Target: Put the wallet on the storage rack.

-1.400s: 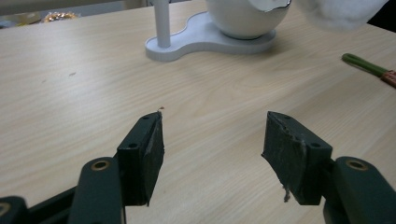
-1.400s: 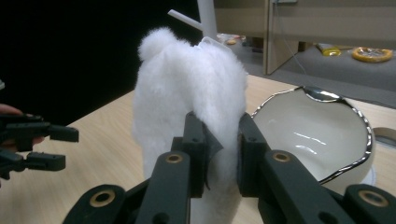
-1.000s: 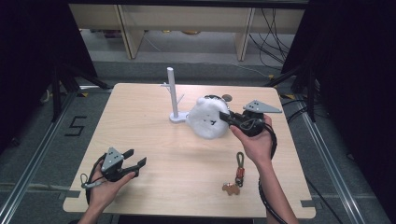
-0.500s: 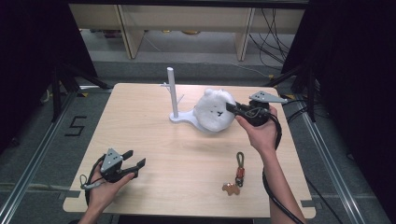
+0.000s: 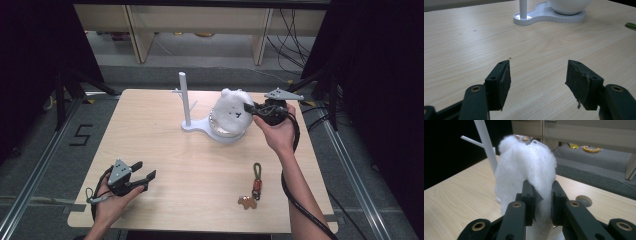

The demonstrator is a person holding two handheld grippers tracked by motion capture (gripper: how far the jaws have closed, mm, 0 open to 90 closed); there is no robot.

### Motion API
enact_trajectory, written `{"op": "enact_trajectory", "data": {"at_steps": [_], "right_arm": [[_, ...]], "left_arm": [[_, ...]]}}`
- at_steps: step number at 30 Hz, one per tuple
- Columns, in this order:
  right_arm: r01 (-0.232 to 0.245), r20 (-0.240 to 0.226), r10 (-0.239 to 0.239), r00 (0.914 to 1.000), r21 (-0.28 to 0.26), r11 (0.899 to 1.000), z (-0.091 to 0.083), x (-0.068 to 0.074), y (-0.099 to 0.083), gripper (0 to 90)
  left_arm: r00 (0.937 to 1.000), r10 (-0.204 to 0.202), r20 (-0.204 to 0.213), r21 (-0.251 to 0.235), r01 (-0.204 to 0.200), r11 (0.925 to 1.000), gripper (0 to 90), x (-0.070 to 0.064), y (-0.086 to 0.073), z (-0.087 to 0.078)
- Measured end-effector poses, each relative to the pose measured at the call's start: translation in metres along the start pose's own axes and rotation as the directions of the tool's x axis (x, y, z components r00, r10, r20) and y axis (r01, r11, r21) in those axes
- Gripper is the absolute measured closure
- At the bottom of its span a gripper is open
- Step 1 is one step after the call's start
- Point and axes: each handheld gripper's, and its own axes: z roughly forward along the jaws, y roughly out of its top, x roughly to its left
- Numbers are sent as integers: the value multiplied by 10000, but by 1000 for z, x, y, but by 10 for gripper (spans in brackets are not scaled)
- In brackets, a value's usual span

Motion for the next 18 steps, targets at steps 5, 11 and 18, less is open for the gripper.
{"op": "enact_trajectory", "data": {"at_steps": [5,11,18], "right_arm": [[-171,224,165,9996,274,9995,12,-1,2,782],[-58,323,42,9995,475,9989,26,-7,2,781],[-43,472,10,9989,714,9974,35,-12,0,780]], "left_arm": [[10000,-13,-3,39,13,10000,357,-1,-1,0],[10000,-37,-3,43,37,10000,357,0,-1,-1],[10000,17,7,-9,-17,10000,358,0,-1,0]]}}
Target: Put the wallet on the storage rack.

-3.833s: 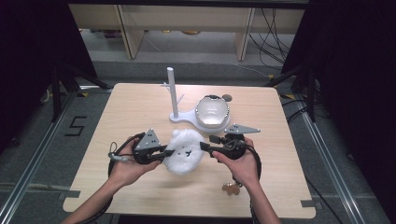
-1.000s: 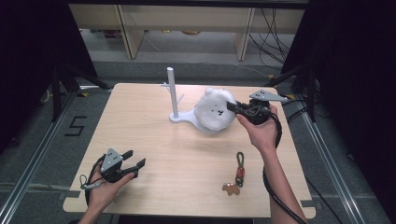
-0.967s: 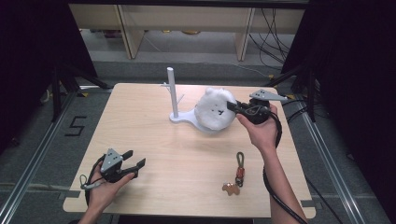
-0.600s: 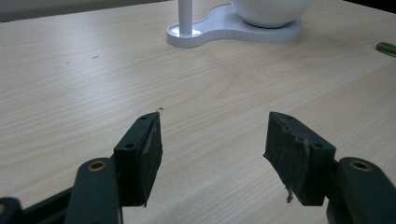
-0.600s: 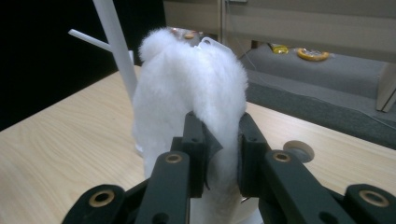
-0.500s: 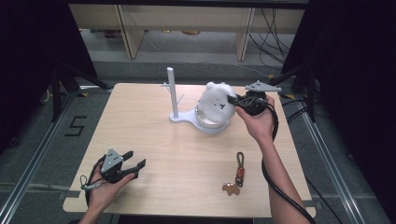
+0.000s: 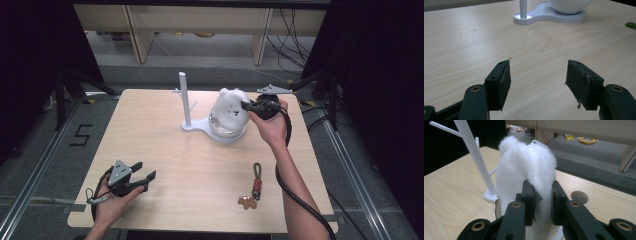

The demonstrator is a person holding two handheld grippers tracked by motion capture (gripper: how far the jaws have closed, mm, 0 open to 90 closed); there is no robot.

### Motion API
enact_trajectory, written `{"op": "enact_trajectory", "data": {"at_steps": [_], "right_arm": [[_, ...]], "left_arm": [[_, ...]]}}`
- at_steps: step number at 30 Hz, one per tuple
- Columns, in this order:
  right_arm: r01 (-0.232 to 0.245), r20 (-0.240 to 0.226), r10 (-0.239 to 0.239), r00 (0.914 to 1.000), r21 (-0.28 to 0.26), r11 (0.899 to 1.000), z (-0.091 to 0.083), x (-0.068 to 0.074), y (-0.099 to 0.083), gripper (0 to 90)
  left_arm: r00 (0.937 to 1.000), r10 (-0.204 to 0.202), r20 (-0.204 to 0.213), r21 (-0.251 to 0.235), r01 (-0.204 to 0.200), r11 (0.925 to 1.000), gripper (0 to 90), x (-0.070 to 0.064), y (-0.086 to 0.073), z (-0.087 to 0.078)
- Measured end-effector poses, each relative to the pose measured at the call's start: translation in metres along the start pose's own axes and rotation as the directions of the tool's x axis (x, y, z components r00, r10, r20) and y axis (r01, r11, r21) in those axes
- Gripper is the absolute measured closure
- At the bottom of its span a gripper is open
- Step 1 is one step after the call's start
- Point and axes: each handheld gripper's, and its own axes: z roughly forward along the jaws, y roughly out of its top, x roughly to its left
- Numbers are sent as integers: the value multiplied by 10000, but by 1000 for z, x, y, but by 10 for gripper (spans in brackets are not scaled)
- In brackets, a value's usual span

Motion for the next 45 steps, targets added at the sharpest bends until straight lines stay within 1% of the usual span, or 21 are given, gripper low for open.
{"op": "enact_trajectory", "data": {"at_steps": [7,8,9,10,12,13,14,17,19,21,22,24,26,30,31,33,36,40,41,42,45], "right_arm": [[193,147,-197,9997,267,9995,11,1,-2,778],[363,158,-367,9992,258,9990,13,0,-3,777],[284,201,-293,9994,442,9986,13,1,-3,777],[249,199,-257,9995,385,9989,15,2,-3,776],[444,224,-456,9987,523,9976,17,1,-4,775],[688,281,-701,9971,444,9966,19,0,-4,774],[437,203,-446,9988,468,9979,21,2,-5,772],[389,316,-408,9987,569,9976,24,3,-6,769],[580,307,-600,9977,622,9964,26,1,-6,765],[453,377,-475,9982,569,9973,29,2,-7,761],[572,282,-591,9979,645,9963,30,1,-7,759],[419,356,-447,9984,771,9961,31,1,-8,756],[566,331,-591,9977,697,9960,33,-1,-9,754],[454,379,-483,9981,738,9962,34,0,-10,742],[600,386,-629,9973,726,9956,35,-1,-10,736],[593,510,-629,9967,690,9959,35,-1,-10,712],[427,620,-467,9970,656,9969,36,-2,-12,653],[-37,697,-5,9976,601,9982,32,-3,-12,567],[-244,680,213,9975,451,9987,30,-3,-11,550],[-245,648,224,9976,319,9992,28,-5,-11,539],[-495,874,492,9950,22,9988,19,-9,-8,505]], "left_arm": [[10000,-15,34,65,15,10000,357,-1,-1,1],[10000,-28,43,58,28,10000,357,-1,-1,1],[10000,-30,53,47,30,10000,357,-1,-1,1],[10000,-16,61,54,16,10000,357,-1,-1,1],[10000,-7,73,76,6,10000,357,-1,-1,1],[10000,-20,71,82,20,10000,357,-2,-2,1],[10000,-14,72,92,13,10000,357,-1,-2,1],[10000,-58,81,71,57,10000,357,-2,-2,2],[9999,-27,135,67,27,10000,357,-1,-2,2],[9999,-29,131,75,28,10000,356,-1,-2,2],[9999,-42,132,73,41,10000,356,-1,-2,2],[9999,-37,133,60,37,10000,356,-1,-2,2],[9999,-41,131,68,40,10000,356,-1,-2,2],[9999,-39,143,75,38,10000,356,-2,-3,3],[9999,-31,145,84,30,10000,356,-2,-2,3],[9999,-32,148,81,30,10000,356,-2,-2,3],[9998,-77,160,77,75,9999,357,-1,-2,3],[9999,-149,77,109,148,9998,354,-2,-2,3],[9999,-155,74,119,154,9998,353,-2,-2,3],[9998,-161,74,124,160,9998,352,-2,-2,4],[9998,-132,165,129,130,9998,350,-2,-3,5]]}}
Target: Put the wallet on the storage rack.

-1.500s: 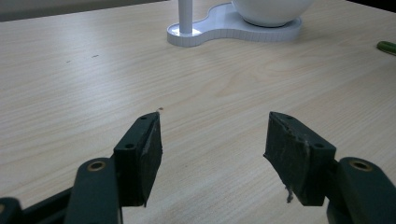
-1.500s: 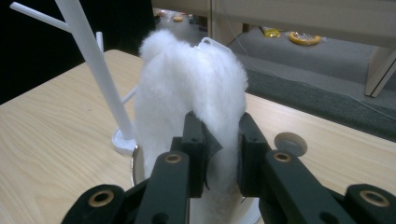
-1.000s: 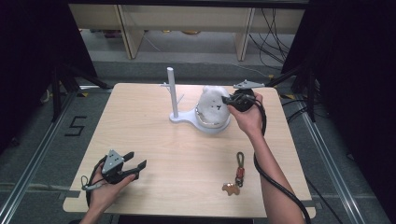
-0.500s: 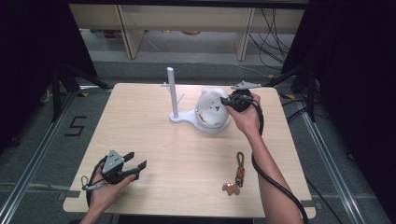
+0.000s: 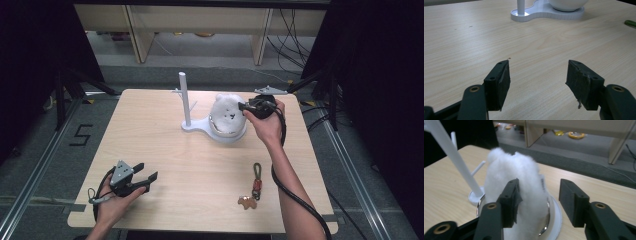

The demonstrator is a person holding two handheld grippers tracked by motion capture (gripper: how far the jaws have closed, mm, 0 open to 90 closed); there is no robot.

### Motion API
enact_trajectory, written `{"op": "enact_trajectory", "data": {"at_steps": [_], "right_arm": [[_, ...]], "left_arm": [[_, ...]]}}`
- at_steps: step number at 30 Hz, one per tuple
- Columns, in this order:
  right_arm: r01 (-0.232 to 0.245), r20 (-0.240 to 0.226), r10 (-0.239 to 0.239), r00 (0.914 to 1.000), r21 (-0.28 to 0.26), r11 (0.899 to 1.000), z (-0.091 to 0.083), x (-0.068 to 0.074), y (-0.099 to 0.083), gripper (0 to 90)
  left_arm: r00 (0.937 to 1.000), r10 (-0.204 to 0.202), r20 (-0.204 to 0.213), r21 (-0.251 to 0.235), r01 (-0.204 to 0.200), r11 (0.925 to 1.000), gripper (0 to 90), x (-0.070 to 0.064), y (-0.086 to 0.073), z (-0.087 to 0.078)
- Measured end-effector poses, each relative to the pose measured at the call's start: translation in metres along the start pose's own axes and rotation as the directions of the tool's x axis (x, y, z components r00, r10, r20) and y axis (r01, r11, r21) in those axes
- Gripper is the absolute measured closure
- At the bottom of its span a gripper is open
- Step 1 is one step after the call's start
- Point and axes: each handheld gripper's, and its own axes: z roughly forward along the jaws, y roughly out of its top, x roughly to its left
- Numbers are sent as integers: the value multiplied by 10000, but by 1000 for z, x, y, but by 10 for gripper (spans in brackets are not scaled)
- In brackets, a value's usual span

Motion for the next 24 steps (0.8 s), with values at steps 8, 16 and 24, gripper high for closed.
{"op": "enact_trajectory", "data": {"at_steps": [8,16,24], "right_arm": [[-1221,680,1179,9907,620,9906,-32,-13,-12,558],[-2252,1151,1995,9731,2939,9289,-54,-27,-53,611],[-2687,1614,2195,9622,4287,8626,-65,-33,-90,609]], "left_arm": [[10000,5,-62,105,-4,9999,346,-2,1,0],[10000,-96,12,35,95,9999,344,-2,2,3],[10000,-20,-4,124,20,9999,343,-4,2,3]]}}
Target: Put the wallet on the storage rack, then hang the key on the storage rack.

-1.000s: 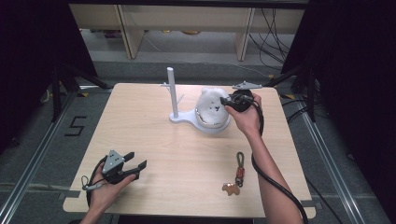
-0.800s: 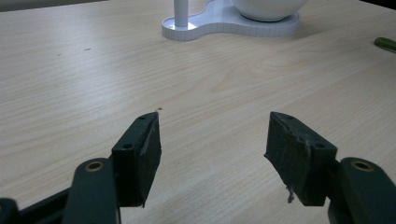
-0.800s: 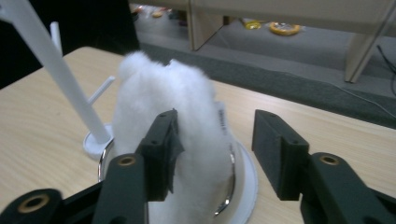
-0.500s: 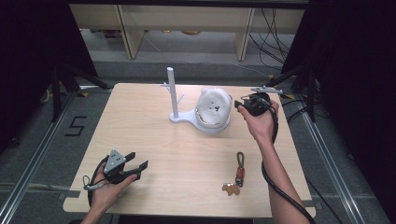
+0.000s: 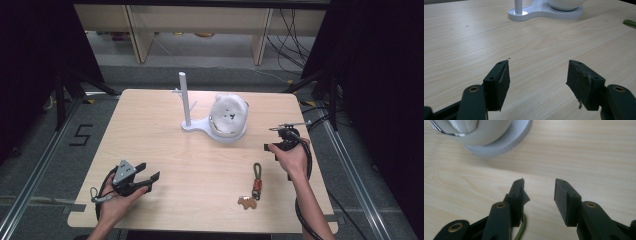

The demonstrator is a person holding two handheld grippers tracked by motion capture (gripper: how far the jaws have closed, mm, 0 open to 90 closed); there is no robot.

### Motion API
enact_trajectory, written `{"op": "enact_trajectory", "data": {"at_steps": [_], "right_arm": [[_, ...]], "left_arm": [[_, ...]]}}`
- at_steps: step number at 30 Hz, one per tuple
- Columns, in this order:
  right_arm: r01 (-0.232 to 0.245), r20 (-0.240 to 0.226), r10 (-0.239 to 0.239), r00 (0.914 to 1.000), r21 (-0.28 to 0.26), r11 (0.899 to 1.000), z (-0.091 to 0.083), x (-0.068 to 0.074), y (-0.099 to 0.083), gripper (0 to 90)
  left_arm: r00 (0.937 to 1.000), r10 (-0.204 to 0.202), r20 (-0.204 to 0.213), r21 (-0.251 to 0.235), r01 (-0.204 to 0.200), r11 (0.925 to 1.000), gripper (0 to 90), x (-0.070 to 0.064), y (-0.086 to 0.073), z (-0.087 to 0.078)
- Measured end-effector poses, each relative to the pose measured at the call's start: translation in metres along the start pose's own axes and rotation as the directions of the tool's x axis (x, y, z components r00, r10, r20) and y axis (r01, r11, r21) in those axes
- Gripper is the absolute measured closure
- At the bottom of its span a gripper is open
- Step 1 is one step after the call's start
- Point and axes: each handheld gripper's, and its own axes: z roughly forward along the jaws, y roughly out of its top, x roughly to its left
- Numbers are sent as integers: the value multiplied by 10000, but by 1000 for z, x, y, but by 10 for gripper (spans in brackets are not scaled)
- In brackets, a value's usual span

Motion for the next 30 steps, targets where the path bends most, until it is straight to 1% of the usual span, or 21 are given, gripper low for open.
{"op": "enact_trajectory", "data": {"at_steps": [1,3,4,5,6,7,8,9,10,11,12,14,15,18,22,25,26,27,28,29,30], "right_arm": [[-103,-434,104,9990,22,9999,1,-2,-2,609],[-164,-291,166,9994,62,9998,3,-1,-7,608],[-162,-604,177,9980,256,9995,2,-1,-8,608],[-129,-342,140,9993,303,9995,2,0,-10,608],[-251,-398,268,9988,432,9988,1,3,-11,607],[-76,-329,90,9994,411,9991,2,4,-13,604],[-60,118,53,9999,592,9982,0,7,-14,596],[44,51,-49,10000,801,9968,1,9,-15,588],[-206,-13,209,9998,1144,9932,0,13,-17,587],[-227,-66,237,9997,1212,9924,0,15,-18,585],[-414,-42,425,9991,1502,9878,-1,18,-20,585],[-450,-145,484,9987,1805,9825,1,21,-22,582],[-334,-119,363,9993,1932,9806,0,22,-24,580],[-372,-59,394,9992,2112,9767,0,27,-27,576],[-570,101,563,9984,2662,9622,-3,33,-32,574],[-565,143,547,9984,2870,9563,-3,36,-35,573],[-545,54,555,9984,3086,9496,-3,37,-35,568],[-440,35,453,9990,3178,9471,-1,37,-36,566],[-706,101,715,9974,3449,9360,-1,42,-37,564],[-581,24,609,9981,3420,9379,2,42,-39,561],[-372,46,381,9993,3631,9310,4,43,-40,559]], "left_arm": [[10000,-6,12,-13,6,10000,343,0,0,0],[10000,-17,62,-71,17,10000,343,0,0,0],[10000,-36,76,-97,37,9999,343,0,0,0],[10000,11,70,-82,-10,10000,343,1,0,-1],[10000,3,1,-43,-3,10000,343,1,0,-1],[10000,1,12,-56,-1,10000,343,1,0,-1],[10000,19,28,-48,-19,10000,343,0,0,-1],[10000,9,47,-36,-9,10000,343,0,0,-2],[10000,9,17,-20,-9,10000,343,0,0,-2],[10000,7,9,-14,-7,10000,343,-1,0,-2],[10000,-20,37,-46,20,10000,343,-1,0,-1],[9999,46,96,-37,-45,10000,342,0,0,0],[10000,48,74,-39,-48,10000,342,0,0,0],[10000,45,53,3,-45,10000,342,0,0,2],[9999,105,51,87,-106,9999,342,-2,1,2],[9998,146,160,40,-147,9999,341,-3,1,2],[9996,169,207,-12,-169,9999,341,-3,1,3],[9997,127,209,6,-127,9999,341,-2,1,2],[9997,103,220,1,-104,9999,340,-2,0,2],[9997,108,202,22,-109,9999,340,-1,0,1],[9997,122,201,25,-122,9999,340,-1,0,1]]}}
